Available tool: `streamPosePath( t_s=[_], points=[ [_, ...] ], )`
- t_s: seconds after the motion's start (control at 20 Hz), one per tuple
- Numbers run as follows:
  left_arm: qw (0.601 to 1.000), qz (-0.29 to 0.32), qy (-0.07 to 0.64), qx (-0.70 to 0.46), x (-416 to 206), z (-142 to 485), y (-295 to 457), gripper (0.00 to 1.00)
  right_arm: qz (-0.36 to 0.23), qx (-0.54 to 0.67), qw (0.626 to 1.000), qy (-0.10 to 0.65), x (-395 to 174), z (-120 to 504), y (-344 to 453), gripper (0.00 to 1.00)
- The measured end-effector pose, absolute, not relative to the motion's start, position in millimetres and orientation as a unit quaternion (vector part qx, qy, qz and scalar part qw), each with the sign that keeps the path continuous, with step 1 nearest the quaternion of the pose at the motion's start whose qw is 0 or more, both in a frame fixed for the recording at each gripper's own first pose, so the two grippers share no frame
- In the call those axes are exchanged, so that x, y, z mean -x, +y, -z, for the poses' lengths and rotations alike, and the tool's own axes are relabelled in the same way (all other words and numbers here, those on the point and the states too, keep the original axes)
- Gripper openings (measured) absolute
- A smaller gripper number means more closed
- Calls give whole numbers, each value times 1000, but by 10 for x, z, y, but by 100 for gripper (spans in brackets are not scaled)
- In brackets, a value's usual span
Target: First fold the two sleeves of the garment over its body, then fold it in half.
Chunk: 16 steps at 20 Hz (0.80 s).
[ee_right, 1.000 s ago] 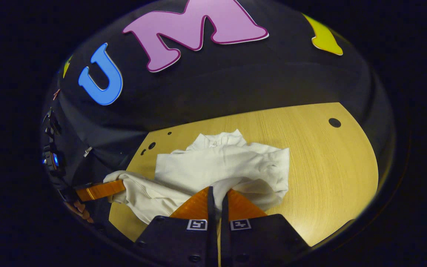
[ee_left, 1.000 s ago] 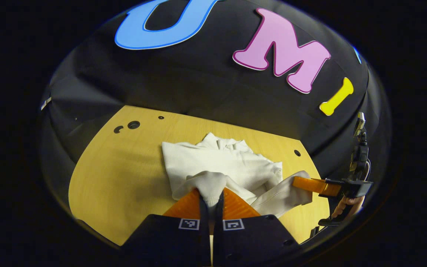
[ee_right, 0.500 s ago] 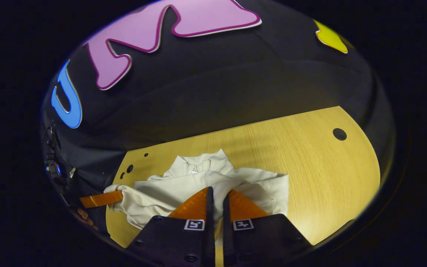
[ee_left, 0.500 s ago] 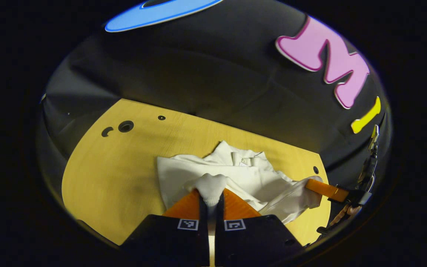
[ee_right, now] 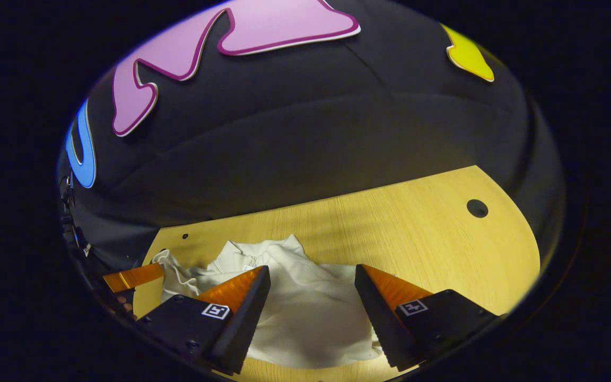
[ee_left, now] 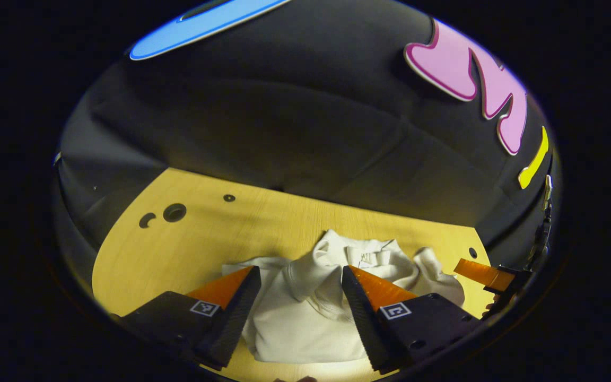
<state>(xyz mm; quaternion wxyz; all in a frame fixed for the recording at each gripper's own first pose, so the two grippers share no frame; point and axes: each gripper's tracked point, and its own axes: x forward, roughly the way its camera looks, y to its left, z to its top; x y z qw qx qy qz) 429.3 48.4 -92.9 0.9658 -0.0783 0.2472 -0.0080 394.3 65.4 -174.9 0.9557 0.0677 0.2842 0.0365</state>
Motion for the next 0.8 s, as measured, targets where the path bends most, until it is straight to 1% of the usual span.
streamPosePath(
  t_s=[0.05, 0.3, 0.45, 0.6, 0.8],
  points=[
    [969, 5, 237, 72, -4269, 865, 509, 98, -35, -64, 957, 279, -3912, 1684, 622, 98],
    [976, 13, 212, 52, -4065, 537, 462, 98, -34, -47, 966, 253, -3722, 1327, 553, 98],
    [983, 5, 181, 5, -3845, 274, 588, 98, -37, -27, 971, 233, -3492, 1059, 523, 98],
    [988, 15, 150, -20, -3506, 28, 601, 98, -40, -8, 976, 216, -3215, 846, 508, 98],
    [995, 23, 80, -57, -2901, -381, 621, 98, -36, 48, 980, 192, -2720, 617, 432, 98]
  ],
)
